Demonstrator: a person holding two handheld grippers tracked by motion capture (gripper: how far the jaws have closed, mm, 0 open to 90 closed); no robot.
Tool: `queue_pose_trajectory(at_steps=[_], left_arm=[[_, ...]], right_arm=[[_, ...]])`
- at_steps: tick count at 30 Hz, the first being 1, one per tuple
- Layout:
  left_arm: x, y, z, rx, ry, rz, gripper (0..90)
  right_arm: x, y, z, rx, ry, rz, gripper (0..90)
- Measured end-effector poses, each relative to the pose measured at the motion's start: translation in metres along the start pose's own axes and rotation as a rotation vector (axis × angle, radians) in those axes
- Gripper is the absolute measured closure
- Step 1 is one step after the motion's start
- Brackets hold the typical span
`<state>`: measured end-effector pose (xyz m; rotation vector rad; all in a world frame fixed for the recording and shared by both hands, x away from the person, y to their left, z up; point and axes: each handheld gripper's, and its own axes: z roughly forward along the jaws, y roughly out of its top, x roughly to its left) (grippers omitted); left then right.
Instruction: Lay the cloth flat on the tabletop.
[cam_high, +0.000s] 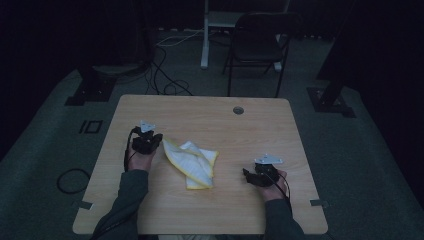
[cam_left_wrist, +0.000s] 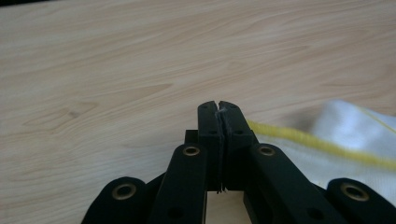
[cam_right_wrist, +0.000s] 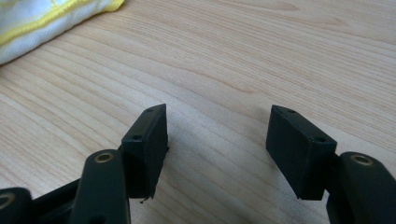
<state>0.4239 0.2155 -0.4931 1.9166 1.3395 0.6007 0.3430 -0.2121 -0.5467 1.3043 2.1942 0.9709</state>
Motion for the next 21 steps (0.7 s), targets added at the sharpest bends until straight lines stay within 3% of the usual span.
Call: queue_pose_trajectory(at_steps=[6, 8, 12, 17, 21], left_arm=[[0.018, -0.004, 0.012, 0.027, 0.033, -0.061, 89.0], [0.018, -0.005, 0.012, 0.025, 0.027, -0.062, 87.7], [0.012, -0.007, 0.006, 0.001, -0.013, -0.053, 75.4], [-0.002, -0.012, -0.009, -0.041, -0.051, -0.062, 70.9], [-0.015, -0.021, -0.021, -0.065, -0.078, -0.046, 67.5]], right_arm=[[0.000, 0.000, 0.000, 0.000, 0.000, 0.000, 38.5], [0.000, 0.000, 0.000, 0.001, 0.000, 0.000, 38.5], [0.000, 0.000, 0.000, 0.000, -0.001, 0.001, 38.5], [0.001, 0.000, 0.000, 0.000, 0.000, 0.000, 40.4], [0.004, 0.001, 0.000, 0.002, 0.008, -0.009, 43.1]])
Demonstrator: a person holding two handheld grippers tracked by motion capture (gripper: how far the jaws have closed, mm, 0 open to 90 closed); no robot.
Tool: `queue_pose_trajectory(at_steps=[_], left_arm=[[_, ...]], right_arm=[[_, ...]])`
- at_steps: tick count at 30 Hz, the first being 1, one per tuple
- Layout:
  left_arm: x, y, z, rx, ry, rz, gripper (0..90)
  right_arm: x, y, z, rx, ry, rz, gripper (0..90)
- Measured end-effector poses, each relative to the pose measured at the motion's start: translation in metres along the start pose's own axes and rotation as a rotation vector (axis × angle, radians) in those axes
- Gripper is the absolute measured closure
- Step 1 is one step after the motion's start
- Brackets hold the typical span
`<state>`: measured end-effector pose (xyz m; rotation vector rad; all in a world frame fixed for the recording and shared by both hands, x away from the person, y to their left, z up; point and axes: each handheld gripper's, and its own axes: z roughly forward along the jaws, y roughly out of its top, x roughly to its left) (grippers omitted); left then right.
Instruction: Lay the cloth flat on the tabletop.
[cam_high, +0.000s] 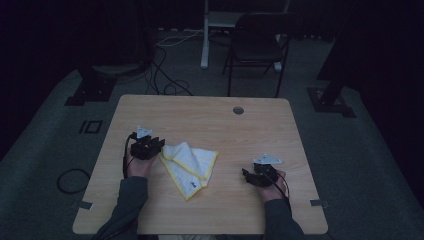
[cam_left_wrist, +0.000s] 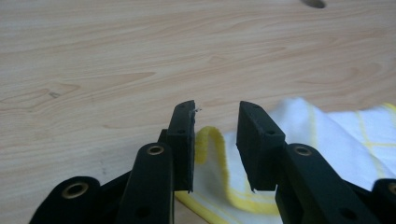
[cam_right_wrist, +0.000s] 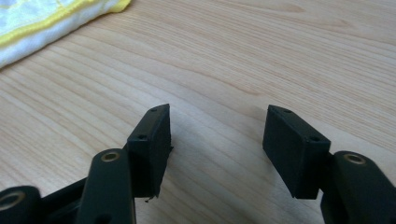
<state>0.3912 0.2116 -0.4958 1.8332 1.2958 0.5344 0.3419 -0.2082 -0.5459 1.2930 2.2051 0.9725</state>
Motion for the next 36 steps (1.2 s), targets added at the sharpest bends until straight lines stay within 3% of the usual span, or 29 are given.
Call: queue_pose_trajectory(at_steps=[4, 8, 10, 12, 20, 30, 36], left_arm=[[-0.007, -0.006, -0.010, -0.019, -0.004, 0.011, 66.7], [-0.006, -0.008, -0.021, -0.042, 0.025, 0.002, 65.8], [-0.005, -0.011, -0.027, -0.046, 0.005, -0.017, 65.9], [-0.008, -0.016, -0.032, -0.041, -0.014, -0.009, 66.0], [-0.040, -0.045, -0.032, 0.023, -0.107, 0.058, 65.6], [-0.074, -0.067, -0.033, 0.084, -0.207, 0.123, 68.7], [-0.090, -0.076, -0.027, 0.121, -0.242, 0.175, 74.3]], right_arm=[[0.006, 0.002, -0.001, -0.010, 0.017, -0.025, 44.6], [0.014, 0.005, -0.002, -0.022, 0.031, -0.050, 45.1], [0.019, 0.007, -0.002, -0.027, 0.044, -0.060, 45.4], [0.026, 0.009, -0.003, -0.038, 0.069, -0.070, 46.6], [0.050, 0.017, 0.001, -0.059, 0.128, -0.135, 57.5], [0.075, 0.022, 0.005, -0.067, 0.203, -0.212, 60.3], [0.092, 0.025, 0.004, -0.091, 0.253, -0.263, 59.5]])
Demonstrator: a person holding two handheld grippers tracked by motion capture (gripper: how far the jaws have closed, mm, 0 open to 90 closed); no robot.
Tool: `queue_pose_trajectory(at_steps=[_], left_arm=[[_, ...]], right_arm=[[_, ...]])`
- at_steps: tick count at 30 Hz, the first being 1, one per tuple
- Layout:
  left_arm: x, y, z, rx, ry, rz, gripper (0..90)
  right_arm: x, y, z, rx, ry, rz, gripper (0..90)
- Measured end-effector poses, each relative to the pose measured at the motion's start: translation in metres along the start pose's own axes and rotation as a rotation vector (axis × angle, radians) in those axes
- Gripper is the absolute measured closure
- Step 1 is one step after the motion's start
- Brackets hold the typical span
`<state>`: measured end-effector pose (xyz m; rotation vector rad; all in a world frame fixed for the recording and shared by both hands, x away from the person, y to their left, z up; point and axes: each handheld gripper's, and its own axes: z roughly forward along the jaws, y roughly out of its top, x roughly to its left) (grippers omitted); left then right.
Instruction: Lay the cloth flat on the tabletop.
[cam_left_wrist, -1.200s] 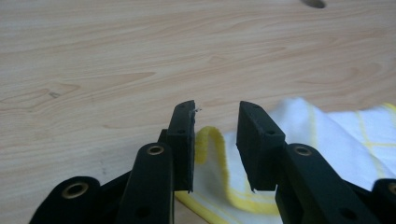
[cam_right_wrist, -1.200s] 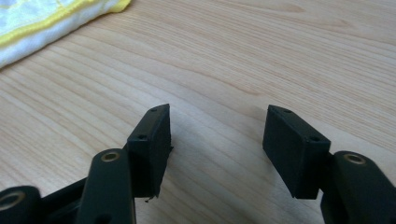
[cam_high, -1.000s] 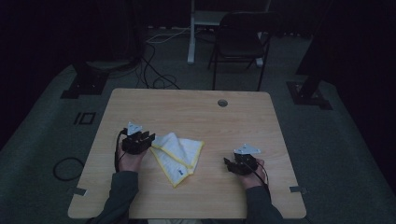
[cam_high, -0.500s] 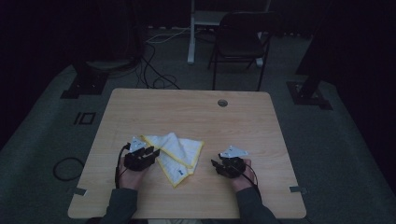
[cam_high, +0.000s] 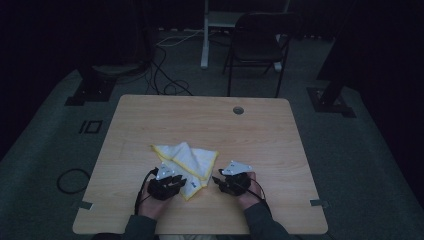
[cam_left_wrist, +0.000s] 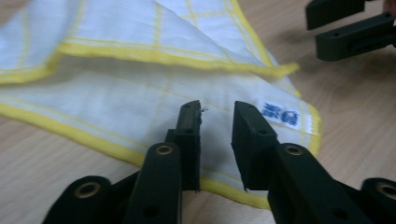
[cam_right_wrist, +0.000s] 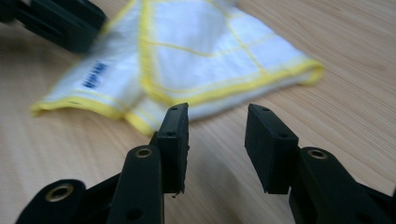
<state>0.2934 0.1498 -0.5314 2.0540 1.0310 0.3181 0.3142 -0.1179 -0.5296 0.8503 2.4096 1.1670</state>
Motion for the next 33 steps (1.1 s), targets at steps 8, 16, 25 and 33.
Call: queue_pose_trajectory(at_steps=[8, 16, 25, 33], left_arm=[[0.000, -0.003, 0.007, 0.026, 0.029, 0.007, 77.5], [0.001, -0.003, 0.010, 0.042, 0.042, 0.012, 80.3], [0.010, -0.004, 0.006, 0.055, 0.085, 0.010, 81.7], [0.022, -0.003, 0.002, 0.066, 0.135, -0.008, 83.7]], right_arm=[[0.018, 0.007, 0.012, 0.007, 0.043, -0.078, 56.7], [0.024, 0.015, 0.028, 0.044, 0.053, -0.127, 67.1], [0.010, 0.027, 0.027, 0.026, 0.020, -0.116, 88.1], [-0.007, 0.032, 0.024, 0.003, -0.019, -0.054, 88.4]])
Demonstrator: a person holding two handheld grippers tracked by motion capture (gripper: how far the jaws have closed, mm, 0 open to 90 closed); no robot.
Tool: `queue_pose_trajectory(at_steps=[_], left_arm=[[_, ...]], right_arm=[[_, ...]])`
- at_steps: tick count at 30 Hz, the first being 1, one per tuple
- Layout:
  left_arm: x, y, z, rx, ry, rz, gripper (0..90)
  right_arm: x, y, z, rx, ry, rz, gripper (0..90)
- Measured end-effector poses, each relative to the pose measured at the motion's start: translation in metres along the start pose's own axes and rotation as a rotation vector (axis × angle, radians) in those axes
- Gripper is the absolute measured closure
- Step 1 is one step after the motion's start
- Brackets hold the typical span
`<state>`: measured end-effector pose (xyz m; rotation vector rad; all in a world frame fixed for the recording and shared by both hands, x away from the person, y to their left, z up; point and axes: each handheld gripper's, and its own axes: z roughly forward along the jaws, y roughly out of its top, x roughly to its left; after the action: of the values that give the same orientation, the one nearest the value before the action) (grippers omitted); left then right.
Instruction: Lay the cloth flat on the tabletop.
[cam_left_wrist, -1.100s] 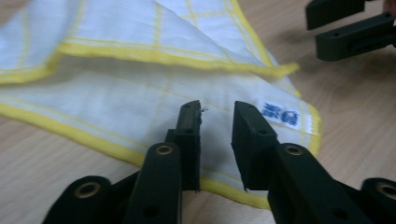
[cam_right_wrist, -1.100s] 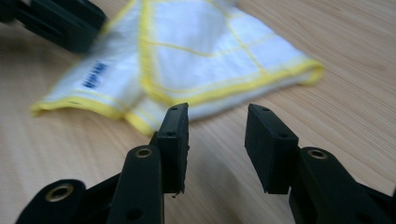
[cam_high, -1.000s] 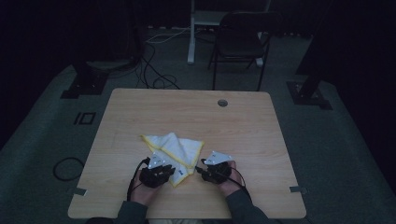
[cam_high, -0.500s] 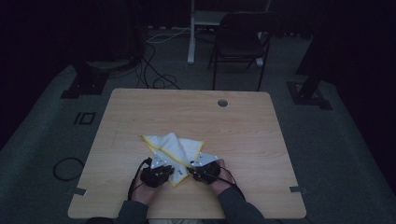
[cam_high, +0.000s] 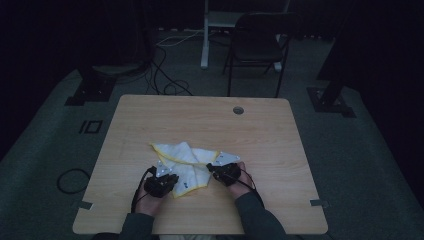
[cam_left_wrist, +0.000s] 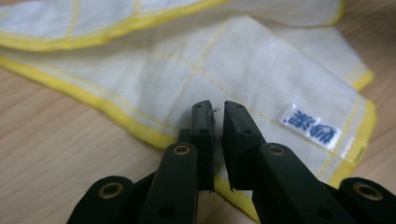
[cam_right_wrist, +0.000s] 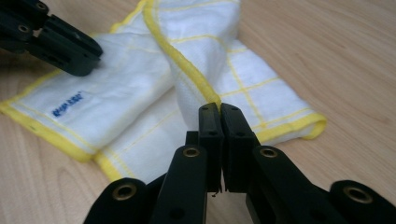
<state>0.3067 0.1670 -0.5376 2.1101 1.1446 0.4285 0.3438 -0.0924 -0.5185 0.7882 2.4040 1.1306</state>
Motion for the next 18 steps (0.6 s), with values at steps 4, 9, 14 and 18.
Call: queue_pose_trajectory(at_steps=[4, 9, 14, 18], left_arm=[[0.007, 0.001, -0.001, 0.012, 0.048, 0.001, 84.6], [0.020, 0.001, -0.003, 0.021, 0.096, -0.029, 85.9], [0.031, 0.001, -0.005, 0.029, 0.138, -0.059, 87.0], [0.040, 0.001, -0.006, 0.033, 0.150, -0.076, 87.4]], right_arm=[[-0.005, 0.006, 0.001, -0.003, -0.017, 0.012, 88.5], [-0.013, 0.011, 0.001, -0.013, -0.037, 0.037, 88.6], [-0.023, 0.016, 0.000, -0.024, -0.059, 0.062, 88.7], [-0.033, 0.021, -0.001, -0.029, -0.081, 0.080, 88.7]])
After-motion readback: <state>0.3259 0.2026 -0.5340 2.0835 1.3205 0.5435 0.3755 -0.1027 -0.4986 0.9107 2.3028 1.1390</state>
